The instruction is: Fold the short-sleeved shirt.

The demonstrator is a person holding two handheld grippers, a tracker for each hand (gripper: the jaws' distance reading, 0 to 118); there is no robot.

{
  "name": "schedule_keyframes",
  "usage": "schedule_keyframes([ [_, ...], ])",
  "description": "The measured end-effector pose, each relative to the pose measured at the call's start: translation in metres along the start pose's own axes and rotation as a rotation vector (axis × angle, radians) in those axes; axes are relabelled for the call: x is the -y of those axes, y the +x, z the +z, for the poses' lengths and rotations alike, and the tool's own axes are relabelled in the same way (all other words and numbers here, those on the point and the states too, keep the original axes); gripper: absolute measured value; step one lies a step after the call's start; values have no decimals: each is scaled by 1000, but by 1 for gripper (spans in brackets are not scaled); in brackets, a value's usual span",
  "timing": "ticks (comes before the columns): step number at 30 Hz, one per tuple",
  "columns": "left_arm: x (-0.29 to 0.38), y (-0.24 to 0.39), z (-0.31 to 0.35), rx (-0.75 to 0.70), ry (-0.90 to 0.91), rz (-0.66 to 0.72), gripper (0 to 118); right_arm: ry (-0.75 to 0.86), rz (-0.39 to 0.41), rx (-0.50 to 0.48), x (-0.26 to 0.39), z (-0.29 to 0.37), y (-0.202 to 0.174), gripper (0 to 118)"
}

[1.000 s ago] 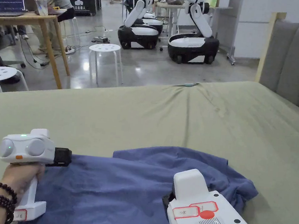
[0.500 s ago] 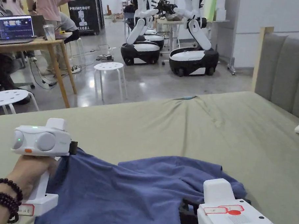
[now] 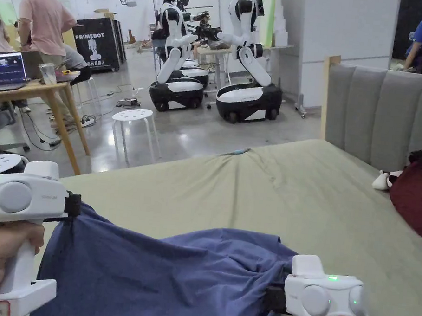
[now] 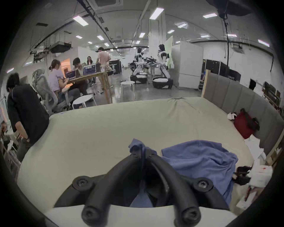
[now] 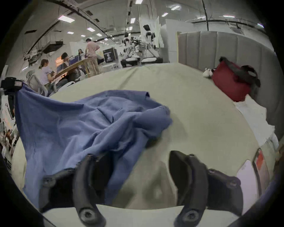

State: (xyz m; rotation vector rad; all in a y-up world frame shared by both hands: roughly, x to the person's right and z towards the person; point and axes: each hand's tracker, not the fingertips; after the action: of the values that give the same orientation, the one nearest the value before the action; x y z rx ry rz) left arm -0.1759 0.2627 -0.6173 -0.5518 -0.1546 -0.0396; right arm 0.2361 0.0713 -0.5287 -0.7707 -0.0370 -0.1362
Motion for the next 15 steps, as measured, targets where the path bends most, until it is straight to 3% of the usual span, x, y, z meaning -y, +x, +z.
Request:
schedule_keyframes([
  [1,-1,-1,2,1,5,14,2,-35,1,-44,-1,-9,-3,33],
  [3,-1,-3,4,-3,7,8,2,-70,-2,-121,-3,-20,-8,28],
  [5,-1,-5,8,-14,9,7,2,-69,3,-126,-1,-25,-16,7],
  [7,-3,-12,13,-21,10,35,2,-58,56,-99,-7,-18,-23,3],
  [11,-8,-22,31,-30,40,42,2,97,-17,-221,-32,23,-22,2],
  [15,-21,-35,53,-44,98,63,2,257,72,-230,-86,75,-43,2],
])
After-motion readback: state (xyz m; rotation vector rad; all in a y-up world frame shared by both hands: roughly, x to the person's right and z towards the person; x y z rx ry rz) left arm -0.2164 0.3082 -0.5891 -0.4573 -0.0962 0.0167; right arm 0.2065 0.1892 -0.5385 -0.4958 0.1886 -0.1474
